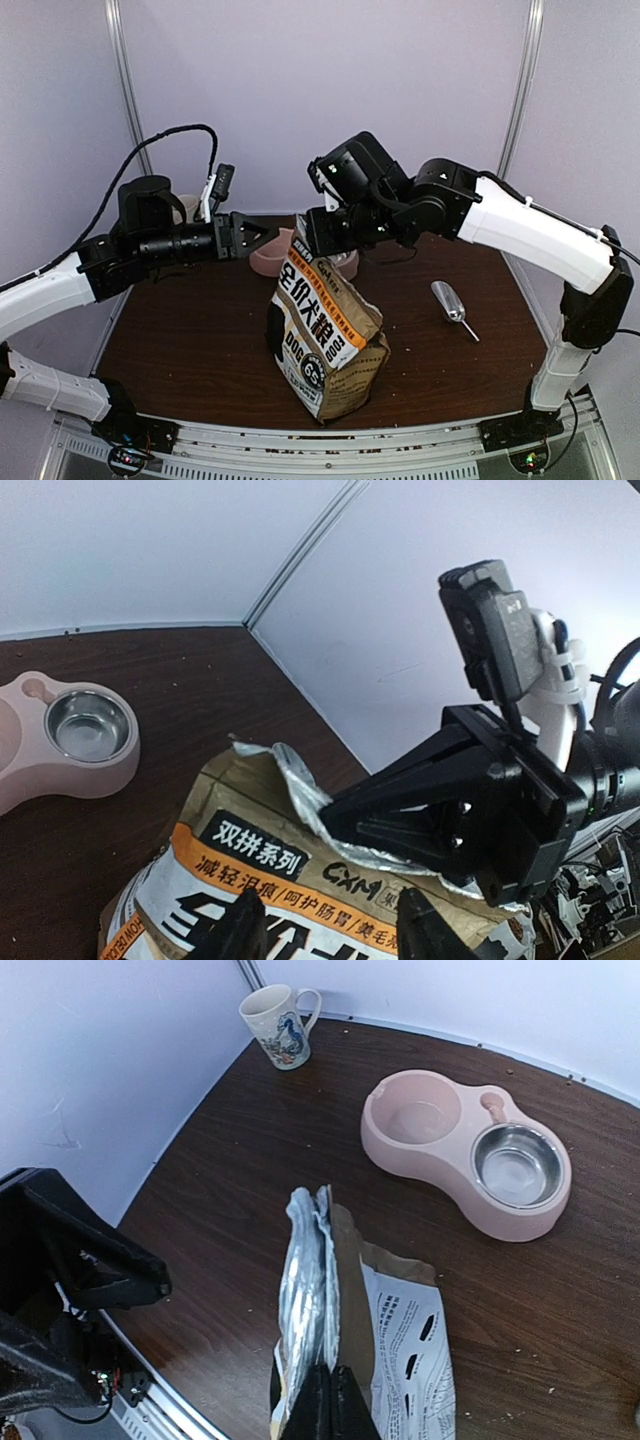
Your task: Serve the pet food
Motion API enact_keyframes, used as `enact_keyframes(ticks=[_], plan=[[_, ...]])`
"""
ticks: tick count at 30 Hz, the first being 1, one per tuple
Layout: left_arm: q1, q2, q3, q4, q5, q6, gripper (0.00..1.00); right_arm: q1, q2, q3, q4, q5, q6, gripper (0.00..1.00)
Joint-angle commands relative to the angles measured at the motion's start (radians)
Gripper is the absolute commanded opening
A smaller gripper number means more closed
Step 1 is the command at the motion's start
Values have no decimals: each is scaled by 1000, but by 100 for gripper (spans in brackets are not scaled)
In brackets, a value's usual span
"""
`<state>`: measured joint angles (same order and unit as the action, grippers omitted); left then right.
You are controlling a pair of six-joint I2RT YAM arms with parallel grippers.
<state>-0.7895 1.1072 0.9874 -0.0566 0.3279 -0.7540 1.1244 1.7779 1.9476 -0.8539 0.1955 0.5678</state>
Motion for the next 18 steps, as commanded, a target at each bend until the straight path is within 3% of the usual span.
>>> enact_keyframes(ticks=[1, 7, 18], plan=[[-15, 27, 8, 99, 45, -22, 52, -7, -49, -54, 146, -137, 50, 0], [-33, 52, 27, 95, 46, -19, 54, -9, -71, -111, 248, -219, 91, 0], [-38, 43, -11, 101, 40, -33, 48, -8, -86, -128, 271, -204, 107, 0]])
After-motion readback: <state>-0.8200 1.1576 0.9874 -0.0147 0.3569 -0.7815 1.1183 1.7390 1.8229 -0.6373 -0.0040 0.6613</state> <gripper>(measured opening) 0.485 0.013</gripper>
